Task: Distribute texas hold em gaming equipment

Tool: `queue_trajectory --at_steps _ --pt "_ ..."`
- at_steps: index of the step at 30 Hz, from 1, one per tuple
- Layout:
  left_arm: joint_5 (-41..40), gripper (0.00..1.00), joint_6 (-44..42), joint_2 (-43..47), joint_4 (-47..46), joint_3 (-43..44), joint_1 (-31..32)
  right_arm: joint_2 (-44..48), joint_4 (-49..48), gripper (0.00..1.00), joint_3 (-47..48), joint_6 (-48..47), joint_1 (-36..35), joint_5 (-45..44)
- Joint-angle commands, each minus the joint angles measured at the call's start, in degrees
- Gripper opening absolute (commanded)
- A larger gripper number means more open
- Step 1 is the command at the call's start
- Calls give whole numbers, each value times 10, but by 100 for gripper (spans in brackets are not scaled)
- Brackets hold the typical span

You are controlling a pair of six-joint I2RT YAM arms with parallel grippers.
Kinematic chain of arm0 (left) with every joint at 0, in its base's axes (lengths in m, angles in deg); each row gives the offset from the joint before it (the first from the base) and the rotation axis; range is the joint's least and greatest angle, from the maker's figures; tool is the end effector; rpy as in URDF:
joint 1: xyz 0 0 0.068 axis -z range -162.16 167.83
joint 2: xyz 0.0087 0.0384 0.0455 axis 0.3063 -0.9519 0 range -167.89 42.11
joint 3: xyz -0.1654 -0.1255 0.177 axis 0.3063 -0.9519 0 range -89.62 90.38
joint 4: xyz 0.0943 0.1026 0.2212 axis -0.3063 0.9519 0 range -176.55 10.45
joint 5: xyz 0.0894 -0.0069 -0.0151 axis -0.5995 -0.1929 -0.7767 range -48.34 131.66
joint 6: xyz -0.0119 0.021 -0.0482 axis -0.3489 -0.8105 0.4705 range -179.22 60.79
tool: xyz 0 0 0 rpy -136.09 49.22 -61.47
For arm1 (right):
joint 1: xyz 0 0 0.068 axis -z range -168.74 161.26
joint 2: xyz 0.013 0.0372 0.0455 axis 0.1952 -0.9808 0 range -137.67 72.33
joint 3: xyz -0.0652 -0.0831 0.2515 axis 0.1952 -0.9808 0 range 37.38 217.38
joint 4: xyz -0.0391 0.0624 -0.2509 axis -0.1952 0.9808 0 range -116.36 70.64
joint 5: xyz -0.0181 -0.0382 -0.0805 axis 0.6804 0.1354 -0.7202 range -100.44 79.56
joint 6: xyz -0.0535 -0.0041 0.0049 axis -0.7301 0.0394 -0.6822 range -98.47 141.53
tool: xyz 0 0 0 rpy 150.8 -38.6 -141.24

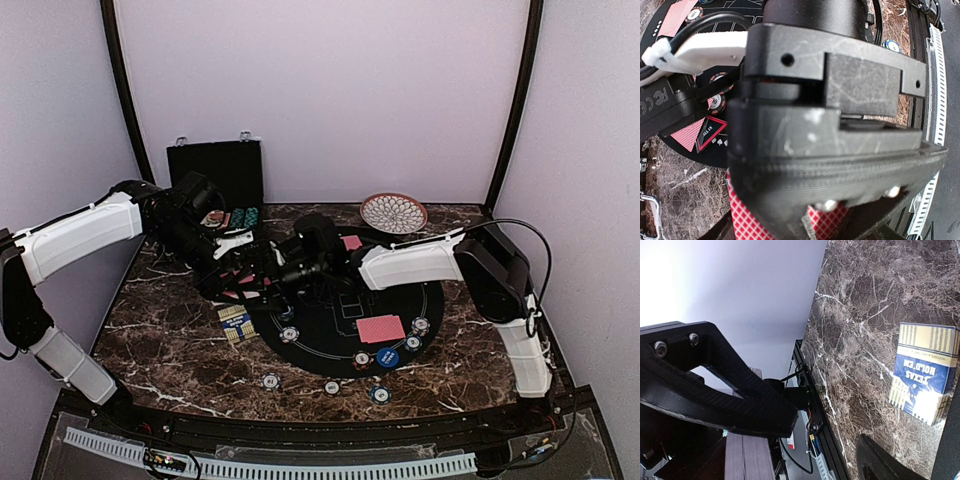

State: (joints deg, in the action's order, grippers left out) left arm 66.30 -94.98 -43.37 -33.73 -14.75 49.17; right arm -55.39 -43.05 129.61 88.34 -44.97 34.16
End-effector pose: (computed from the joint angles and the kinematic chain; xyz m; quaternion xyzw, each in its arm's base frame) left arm 0.2473 -0.1680 0.2955 0.5663 0.7653 -0.1988 0.2325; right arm 0.2626 0.4377 0.1969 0.1505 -0.7695 -0.6205 0.0143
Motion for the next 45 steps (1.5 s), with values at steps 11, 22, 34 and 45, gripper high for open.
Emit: queue_trajectory --at_steps 11,22,34,45 --pt "12 0 -1 22 0 14 -3 46 16 69 -66 -18 15 -7" --pt "13 0 0 23 -3 9 -3 56 5 73 -32 -5 8 2" --pt "12 0 -1 23 -2 10 -3 51 30 70 -28 -18 8 1" --pt "10 0 -3 23 -1 10 -3 70 43 60 -47 -31 14 0"
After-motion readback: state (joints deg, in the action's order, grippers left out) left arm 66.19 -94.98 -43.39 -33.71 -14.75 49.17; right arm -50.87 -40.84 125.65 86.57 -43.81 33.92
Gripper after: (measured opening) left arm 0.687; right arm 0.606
